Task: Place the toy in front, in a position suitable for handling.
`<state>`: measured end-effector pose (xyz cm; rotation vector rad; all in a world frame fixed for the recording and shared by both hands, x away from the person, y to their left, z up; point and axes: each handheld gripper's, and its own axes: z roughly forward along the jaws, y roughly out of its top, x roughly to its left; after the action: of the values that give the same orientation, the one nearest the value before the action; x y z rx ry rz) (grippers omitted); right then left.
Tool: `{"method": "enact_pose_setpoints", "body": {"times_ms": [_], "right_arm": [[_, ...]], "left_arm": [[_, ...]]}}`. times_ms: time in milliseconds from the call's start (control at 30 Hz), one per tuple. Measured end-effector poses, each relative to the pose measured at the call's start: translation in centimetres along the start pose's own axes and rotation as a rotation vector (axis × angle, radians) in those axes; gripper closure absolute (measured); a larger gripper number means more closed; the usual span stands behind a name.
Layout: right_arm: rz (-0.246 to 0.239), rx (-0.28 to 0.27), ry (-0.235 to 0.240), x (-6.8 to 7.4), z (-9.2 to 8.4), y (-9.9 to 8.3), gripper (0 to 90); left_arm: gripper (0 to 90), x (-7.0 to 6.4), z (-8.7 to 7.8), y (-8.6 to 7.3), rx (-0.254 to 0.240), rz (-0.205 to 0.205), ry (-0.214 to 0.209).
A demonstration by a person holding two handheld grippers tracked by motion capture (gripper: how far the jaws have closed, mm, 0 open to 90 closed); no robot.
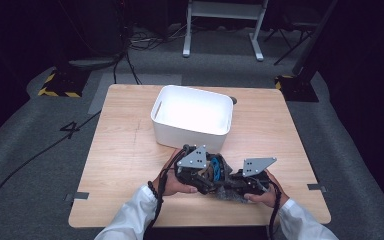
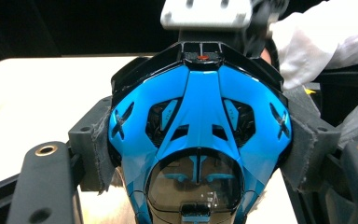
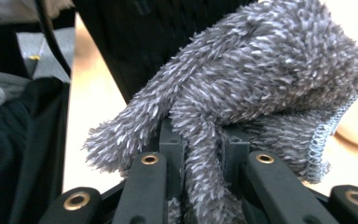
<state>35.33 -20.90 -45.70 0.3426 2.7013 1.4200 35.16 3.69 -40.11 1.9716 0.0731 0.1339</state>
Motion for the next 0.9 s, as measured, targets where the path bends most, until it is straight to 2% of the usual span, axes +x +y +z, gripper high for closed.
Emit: {"method": "enact_pose_setpoints", "body": {"times_ms": [133,200,300,367,467,533,567,600,633,667,900], "right_arm": [[0.013,0.037,0.005,-0.2,0.9,-0.6,76.3],[0.003,0.073,-0.004,-0.2,1.3,-0.8,76.3],[0.008,0.084,-0.011,-0.2,1.4,-0.9,76.3],[0.001,0.121,-0.022,-0.3,1.7,-1.3,76.3],[0.002,0.126,-0.028,-0.3,1.5,-1.3,76.4],[-0.004,0.110,-0.036,-0.4,1.0,-1.0,76.4],[0.005,0.077,-0.043,-0.6,0.2,-0.6,76.4],[0.005,0.077,-0.043,-0.6,0.2,-0.6,76.4],[0.007,0.038,-0.049,-0.6,-0.7,-0.2,76.4],[0.007,0.038,-0.049,-0.6,-0.7,-0.2,76.4],[-0.023,-0.053,-0.068,-0.1,-3.5,1.4,76.4]], "left_arm": [[25.5,0.0,-0.4,0.2,-0.015,0.004,0.000],[25.6,-0.1,-0.5,0.3,-0.024,0.003,0.002],[25.6,-0.2,-1.1,0.6,-0.045,0.003,0.004],[25.6,-0.1,-1.5,0.7,-0.056,0.007,0.006],[25.6,0.0,-2.2,0.8,-0.071,0.007,0.003],[25.6,0.0,-2.5,0.8,-0.074,0.007,0.006],[25.6,0.0,-2.6,0.8,-0.075,0.003,0.005],[25.6,0.0,-2.6,0.8,-0.075,0.003,0.005],[25.6,0.1,-2.6,0.7,-0.072,0.003,0.000],[25.6,0.1,-2.6,0.7,-0.072,0.003,0.000],[25.6,0.5,-2.2,0.1,-0.026,0.003,0.009]]}}
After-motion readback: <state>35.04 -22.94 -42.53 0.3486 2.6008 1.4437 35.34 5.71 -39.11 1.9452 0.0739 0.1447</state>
